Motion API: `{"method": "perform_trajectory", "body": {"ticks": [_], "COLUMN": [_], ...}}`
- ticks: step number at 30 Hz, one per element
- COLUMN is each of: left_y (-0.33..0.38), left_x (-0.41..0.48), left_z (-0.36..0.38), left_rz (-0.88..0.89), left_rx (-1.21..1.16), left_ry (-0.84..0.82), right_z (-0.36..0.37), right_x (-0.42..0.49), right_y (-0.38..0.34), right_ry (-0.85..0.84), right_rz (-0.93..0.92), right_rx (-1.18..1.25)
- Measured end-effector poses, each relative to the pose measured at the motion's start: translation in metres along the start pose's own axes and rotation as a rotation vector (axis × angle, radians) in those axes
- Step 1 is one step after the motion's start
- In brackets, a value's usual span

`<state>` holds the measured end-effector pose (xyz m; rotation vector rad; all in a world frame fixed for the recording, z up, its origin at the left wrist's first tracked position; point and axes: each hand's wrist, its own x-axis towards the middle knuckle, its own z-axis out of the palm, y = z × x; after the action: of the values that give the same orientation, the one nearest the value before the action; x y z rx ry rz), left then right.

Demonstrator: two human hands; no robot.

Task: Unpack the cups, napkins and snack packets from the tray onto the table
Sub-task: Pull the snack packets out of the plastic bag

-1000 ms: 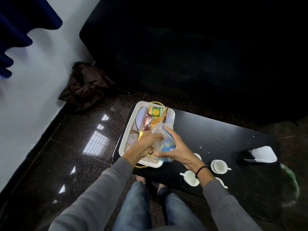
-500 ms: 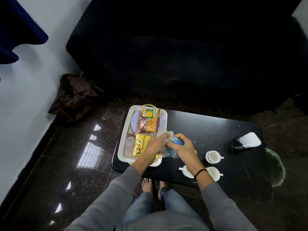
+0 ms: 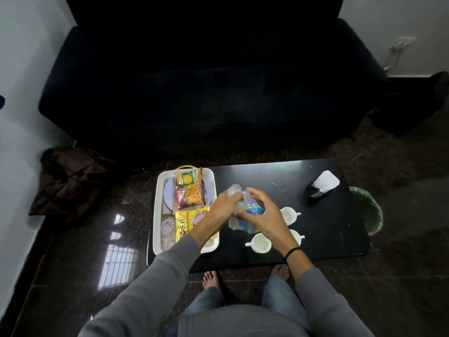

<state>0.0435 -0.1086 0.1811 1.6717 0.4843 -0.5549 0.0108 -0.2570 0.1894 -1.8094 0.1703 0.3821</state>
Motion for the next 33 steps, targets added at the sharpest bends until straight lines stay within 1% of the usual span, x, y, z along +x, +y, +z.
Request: {"method": "perform_trajectory", "body": {"ticks": [5,8,15,20,23,25,28,31,33], "left_y": [0.025,0.044,0.059,0.053,0.047,0.041,0.03,0.024,0.023], "left_x": [0.001,0.001,0.014,0.038,0.065,0.084,0.116,0.145,0.164], "left_z": [0.049,0.097,0.233,0.324,0.375,0.402,0.443,0.474,0.494], "left_rz": [-0.074,-0.104,-0.238,-0.293,-0.305,-0.284,-0.292,-0.333,-0.336], "left_rx": [0.101,0.096,-0.001,-0.058,-0.082,-0.04,0.108,0.248,0.311], "left_ry": [-0.161,-0.254,-0.291,-0.309,-0.34,-0.365,-0.386,-0.385,-0.39], "right_z": [-0.041,-0.084,-0.193,-0.266,-0.307,-0.332,-0.371,-0.403,-0.422], "right_x": [-0.001,-0.002,-0.005,0.003,0.016,0.029,0.053,0.078,0.095], "right_y": [0.021,0.035,0.083,0.138,0.174,0.198,0.236,0.265,0.281], "right_ry": [0.059,0.154,0.329,0.496,0.608,0.684,0.773,0.82,0.83], "right_rz": [0.077,0.102,0.171,0.308,0.427,0.514,0.61,0.665,0.688], "right_rx": [0.15,0.183,0.23,0.328,0.43,0.526,0.631,0.663,0.632]}}
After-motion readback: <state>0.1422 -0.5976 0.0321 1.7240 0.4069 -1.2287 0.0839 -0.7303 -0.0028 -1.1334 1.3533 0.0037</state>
